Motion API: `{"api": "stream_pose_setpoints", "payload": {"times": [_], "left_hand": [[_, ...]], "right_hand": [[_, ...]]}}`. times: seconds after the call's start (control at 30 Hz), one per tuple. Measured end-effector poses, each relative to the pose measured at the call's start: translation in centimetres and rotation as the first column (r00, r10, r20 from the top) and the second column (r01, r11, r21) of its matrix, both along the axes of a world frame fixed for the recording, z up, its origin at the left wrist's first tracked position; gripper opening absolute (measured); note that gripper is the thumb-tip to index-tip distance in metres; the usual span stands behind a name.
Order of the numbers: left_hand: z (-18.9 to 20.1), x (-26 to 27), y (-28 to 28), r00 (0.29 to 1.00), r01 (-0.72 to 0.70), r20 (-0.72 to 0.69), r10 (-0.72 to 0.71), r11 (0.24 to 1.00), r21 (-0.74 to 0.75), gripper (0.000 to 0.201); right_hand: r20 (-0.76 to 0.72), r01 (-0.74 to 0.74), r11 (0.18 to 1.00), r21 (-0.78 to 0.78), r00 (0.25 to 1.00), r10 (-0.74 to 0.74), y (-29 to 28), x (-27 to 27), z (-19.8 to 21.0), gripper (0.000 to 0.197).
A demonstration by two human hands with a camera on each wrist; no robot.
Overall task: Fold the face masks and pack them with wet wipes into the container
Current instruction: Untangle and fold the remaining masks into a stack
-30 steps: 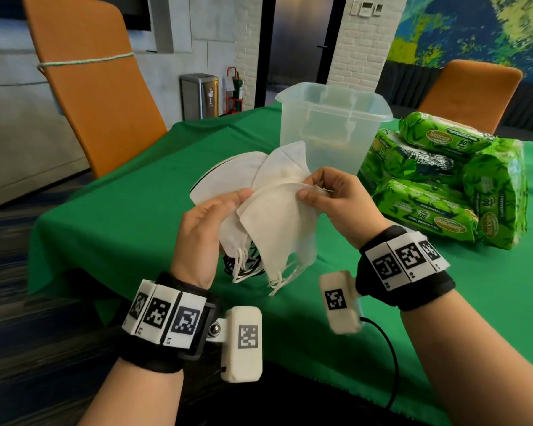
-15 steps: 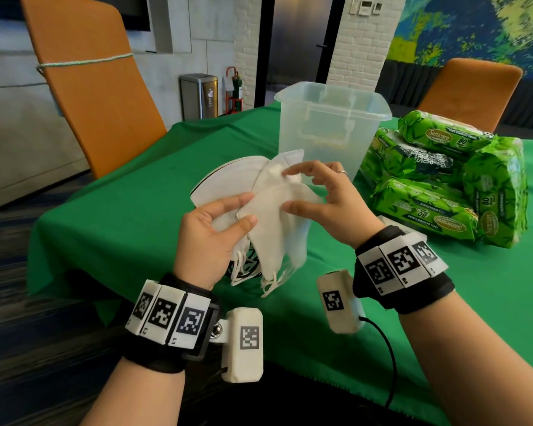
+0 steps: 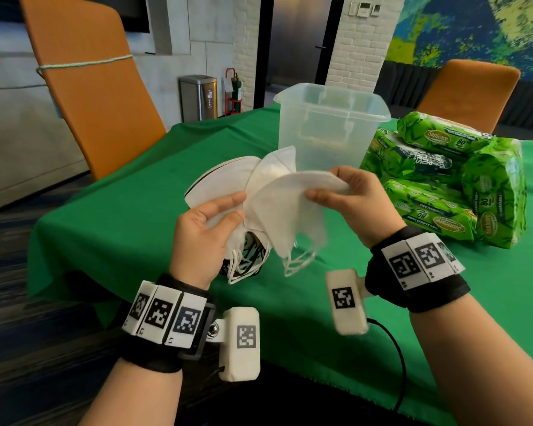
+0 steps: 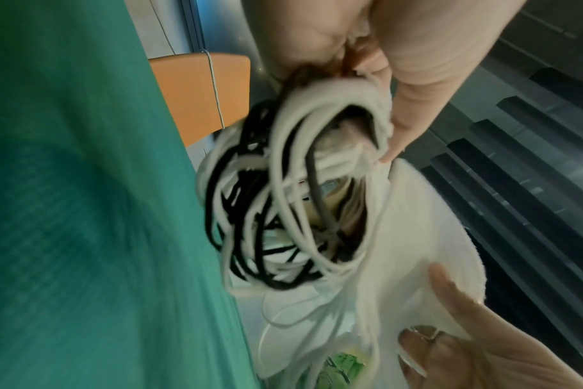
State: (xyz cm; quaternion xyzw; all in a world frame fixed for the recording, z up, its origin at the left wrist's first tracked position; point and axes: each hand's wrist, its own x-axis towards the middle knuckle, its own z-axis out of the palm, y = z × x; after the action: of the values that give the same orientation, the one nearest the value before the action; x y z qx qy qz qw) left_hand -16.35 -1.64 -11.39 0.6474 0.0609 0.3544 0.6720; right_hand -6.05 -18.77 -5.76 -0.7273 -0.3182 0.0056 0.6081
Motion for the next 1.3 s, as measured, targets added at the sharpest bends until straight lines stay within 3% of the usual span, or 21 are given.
{"api": "stream_pose_setpoints", "payload": {"times": [0.1, 0.2, 0.3, 0.4, 0.47, 0.6, 0.67, 0.77, 0.9, 1.0, 1.1, 1.2, 1.3], "left_hand": [[0.0, 0.0, 0.1, 1.000, -0.005, 0.011, 0.005, 1.000, 0.007, 0.029], [0.1, 0.0, 0.0, 1.000, 0.007, 0.011, -0.007, 1.000, 0.026, 0.029], [0.3, -0.2, -0.3, 0.999, 0.031, 0.006, -0.031, 0.998, 0.059, 0.028], [0.3, -0.3, -0.6, 0.998, 0.053, 0.008, -0.054, 0.994, 0.094, 0.027], [0.4, -0.3, -0.8, 0.998, 0.065, 0.013, -0.067, 0.992, 0.112, 0.027], [0.3, -0.3, -0.8, 0.997, 0.076, 0.014, -0.078, 0.990, 0.117, 0.027], [0.2, -0.3, -0.8, 0.996, 0.085, 0.002, -0.086, 0.987, 0.135, 0.029], [0.2, -0.4, -0.8, 0.997, 0.080, -0.008, -0.079, 0.987, 0.139, 0.034], [0.1, -0.4, -0.4, 1.000, 0.029, -0.002, -0.029, 0.988, 0.150, 0.047], [0.3, -0.6, -0.2, 1.000, 0.012, -0.012, -0.011, 0.984, 0.180, 0.057], [0.2, -0.4, -0.4, 0.998, 0.059, -0.014, -0.057, 0.987, 0.151, 0.056], [0.5, -0.6, -1.3, 0.990, 0.141, -0.001, -0.142, 0.984, 0.111, 0.038], [1.0, -1.0, -2.0, 0.976, 0.212, 0.046, -0.211, 0.977, -0.021, 0.030]], "right_hand": [[0.040, -0.063, 0.993, 0.096, 0.997, 0.060, -0.5, 0.4, 0.8, 0.023], [0.108, -0.113, 0.990, -0.090, 0.987, 0.122, -0.5, 0.4, 1.8, 0.025], [0.211, -0.045, 0.954, -0.295, 0.971, 0.111, -0.1, 0.5, 2.4, 0.063], [0.242, 0.032, 0.932, -0.362, 0.968, 0.061, 0.6, 0.7, 2.9, 0.089], [0.244, 0.071, 0.916, -0.395, 0.969, 0.030, 0.8, 0.9, 2.9, 0.084], [0.241, 0.096, 0.926, -0.366, 0.970, -0.005, 0.9, 1.2, 2.8, 0.038], [0.233, 0.105, 0.940, -0.324, 0.972, -0.028, 0.7, 1.2, 2.6, 0.025], [0.227, 0.152, 0.958, -0.244, 0.969, -0.096, 0.1, 1.6, 2.0, 0.030], [0.328, 0.176, 0.962, -0.209, 0.939, -0.100, -1.0, 1.3, 2.5, 0.029], [0.177, -0.107, 0.988, -0.110, 0.976, 0.126, -1.5, -0.3, 3.8, 0.022], [0.018, -0.281, 0.948, 0.148, 0.959, 0.282, -0.9, -1.5, 4.2, 0.030], [-0.229, -0.264, 0.881, 0.392, 0.900, 0.372, 0.8, -2.1, 3.1, 0.035], [-0.354, -0.186, 0.904, 0.386, 0.874, 0.332, 2.3, -2.9, 1.7, 0.026]]}}
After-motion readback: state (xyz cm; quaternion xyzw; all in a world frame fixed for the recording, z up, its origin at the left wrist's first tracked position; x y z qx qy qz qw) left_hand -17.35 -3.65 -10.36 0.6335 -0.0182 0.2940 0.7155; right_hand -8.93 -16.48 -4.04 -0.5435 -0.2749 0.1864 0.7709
